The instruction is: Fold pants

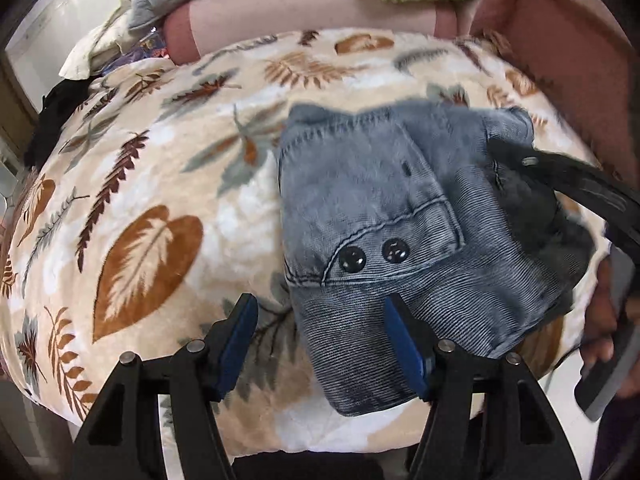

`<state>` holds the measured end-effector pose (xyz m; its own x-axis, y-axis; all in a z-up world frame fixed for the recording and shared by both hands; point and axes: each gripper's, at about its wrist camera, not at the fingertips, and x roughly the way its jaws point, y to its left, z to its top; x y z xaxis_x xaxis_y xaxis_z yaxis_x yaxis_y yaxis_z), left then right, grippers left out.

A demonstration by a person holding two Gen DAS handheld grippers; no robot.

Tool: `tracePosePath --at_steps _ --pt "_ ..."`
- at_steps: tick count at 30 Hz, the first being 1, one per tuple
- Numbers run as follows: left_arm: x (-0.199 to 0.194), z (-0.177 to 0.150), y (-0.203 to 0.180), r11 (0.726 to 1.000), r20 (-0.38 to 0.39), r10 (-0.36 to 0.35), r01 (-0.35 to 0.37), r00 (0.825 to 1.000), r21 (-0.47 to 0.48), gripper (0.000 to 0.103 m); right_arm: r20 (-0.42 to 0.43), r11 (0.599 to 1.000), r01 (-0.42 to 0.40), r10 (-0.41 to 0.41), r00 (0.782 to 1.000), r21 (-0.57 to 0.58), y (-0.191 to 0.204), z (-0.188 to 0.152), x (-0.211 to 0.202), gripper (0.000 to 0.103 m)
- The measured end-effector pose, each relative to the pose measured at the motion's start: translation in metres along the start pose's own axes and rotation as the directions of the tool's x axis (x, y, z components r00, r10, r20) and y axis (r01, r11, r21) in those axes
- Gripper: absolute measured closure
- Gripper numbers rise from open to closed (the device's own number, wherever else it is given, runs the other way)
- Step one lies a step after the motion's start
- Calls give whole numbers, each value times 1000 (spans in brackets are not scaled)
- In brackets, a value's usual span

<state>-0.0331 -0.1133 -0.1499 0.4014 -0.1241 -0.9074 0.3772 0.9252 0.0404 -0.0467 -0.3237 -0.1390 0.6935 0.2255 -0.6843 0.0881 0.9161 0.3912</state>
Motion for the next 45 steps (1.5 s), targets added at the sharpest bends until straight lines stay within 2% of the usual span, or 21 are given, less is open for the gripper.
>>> tracePosePath --at_steps 2,3,4,6,10,14,19,24,27,30,34,45 --pt "12 -5 1 1000 -23 -20 20 1000 -2 36 -99 996 80 -76 992 44 -16 -10 27 62" --pt "17 -8 2 1000 -22 -23 23 999 0 34 -107 995 75 -68 992 68 -26 -18 34 62" --pt "20 -10 2 1000 -18 -14 14 1000 4 30 -57 997 37 -33 998 68 -31 -25 31 62" --pt "20 -11 1 1000 -10 -5 5 1000 9 29 -18 999 29 -28 999 26 -30 -33 25 62" --pt "7 -7 1 1000 1 10 -10 1000 8 30 -23 999 45 -45 999 24 -27 -36 14 58" --pt "-21 -14 -3 998 81 48 -52 995 36 30 -35 996 37 -34 999 78 -29 -39 -14 47" --pt "-40 -21 -11 997 134 61 -68 989 44 29 -13 999 53 -53 999 6 -14 -50 -42 44" --pt "-28 -27 -10 996 107 73 -79 992 45 29 -58 994 110 -110 992 -7 -14 -71 -37 44" --pt "-19 -30 -9 996 84 73 -77 994 36 29 -45 993 113 -114 993 -13 -15 -76 -36 44" --pt "-18 -31 -10 995 93 85 -90 992 45 28 -43 993 115 -116 992 -26 -15 -78 -35 44" --pt "-12 -33 -14 990 92 118 -124 989 68 23 -27 992 117 -118 993 -41 -15 -90 -38 44" --pt "-9 -37 -6 996 62 91 -92 994 10 20 -20 990 131 -132 991 -46 -14 -98 -44 44"
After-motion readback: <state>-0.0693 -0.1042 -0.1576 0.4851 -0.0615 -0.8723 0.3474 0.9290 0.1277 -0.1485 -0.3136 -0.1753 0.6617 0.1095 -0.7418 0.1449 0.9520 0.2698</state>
